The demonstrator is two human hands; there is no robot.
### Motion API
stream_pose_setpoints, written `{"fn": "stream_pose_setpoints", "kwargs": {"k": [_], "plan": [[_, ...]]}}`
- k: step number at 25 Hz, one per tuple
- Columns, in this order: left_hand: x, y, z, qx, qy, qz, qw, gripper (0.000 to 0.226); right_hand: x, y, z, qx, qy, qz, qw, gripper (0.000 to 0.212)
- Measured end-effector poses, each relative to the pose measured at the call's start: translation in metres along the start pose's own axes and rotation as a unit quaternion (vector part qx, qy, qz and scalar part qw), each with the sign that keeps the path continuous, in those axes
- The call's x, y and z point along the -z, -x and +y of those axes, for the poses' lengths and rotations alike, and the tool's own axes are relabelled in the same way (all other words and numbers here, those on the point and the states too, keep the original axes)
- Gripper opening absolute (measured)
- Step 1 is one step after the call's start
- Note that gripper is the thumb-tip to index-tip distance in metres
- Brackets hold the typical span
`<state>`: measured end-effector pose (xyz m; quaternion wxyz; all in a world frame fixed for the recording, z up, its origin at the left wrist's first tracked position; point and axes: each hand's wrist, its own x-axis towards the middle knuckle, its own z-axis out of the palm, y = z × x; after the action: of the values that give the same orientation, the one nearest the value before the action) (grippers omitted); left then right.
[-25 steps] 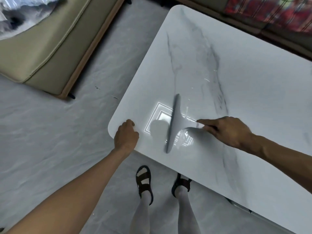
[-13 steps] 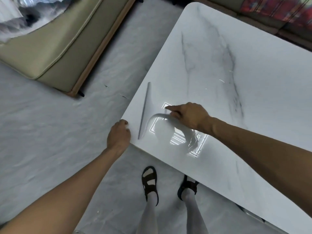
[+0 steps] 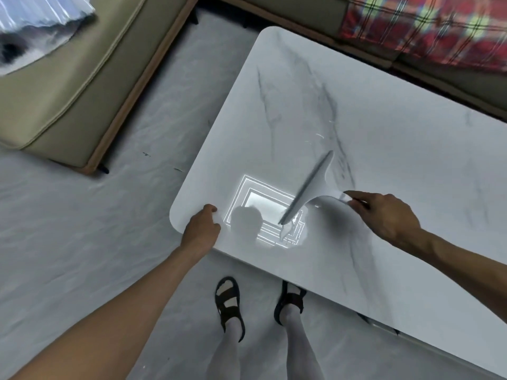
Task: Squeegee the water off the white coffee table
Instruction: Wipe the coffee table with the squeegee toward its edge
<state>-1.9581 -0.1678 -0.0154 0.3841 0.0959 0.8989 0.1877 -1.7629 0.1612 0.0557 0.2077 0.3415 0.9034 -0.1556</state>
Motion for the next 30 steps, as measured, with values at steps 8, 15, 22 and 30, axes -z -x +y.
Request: {"fn": "stream_pose_setpoints", "kwargs": {"k": [8, 15, 22, 30], "plan": [[0.017, 0.007, -0.061, 0.055, 0.011, 0.094, 0.994, 0.048, -0.099, 0.026, -0.185, 0.285, 0.021, -0.110, 0.952, 0.037], [-0.024, 0.025, -0.049, -0.023, -0.022, 0.059, 0.998, 0.053, -0.105, 0.036, -0.106, 0.260, 0.018, -0.109, 0.959, 0.038], [-0.052, 0.036, -0.014, -0.011, -0.048, 0.012, 0.999, 0.046, -0.049, 0.057, 0.020, 0.182, 0.082, -0.059, 0.978, 0.037], [0.010, 0.025, -0.052, 0.105, 0.068, 0.243, 0.962, 0.028, -0.102, -0.002, -0.200, 0.344, 0.016, -0.139, 0.929, 0.039]]}}
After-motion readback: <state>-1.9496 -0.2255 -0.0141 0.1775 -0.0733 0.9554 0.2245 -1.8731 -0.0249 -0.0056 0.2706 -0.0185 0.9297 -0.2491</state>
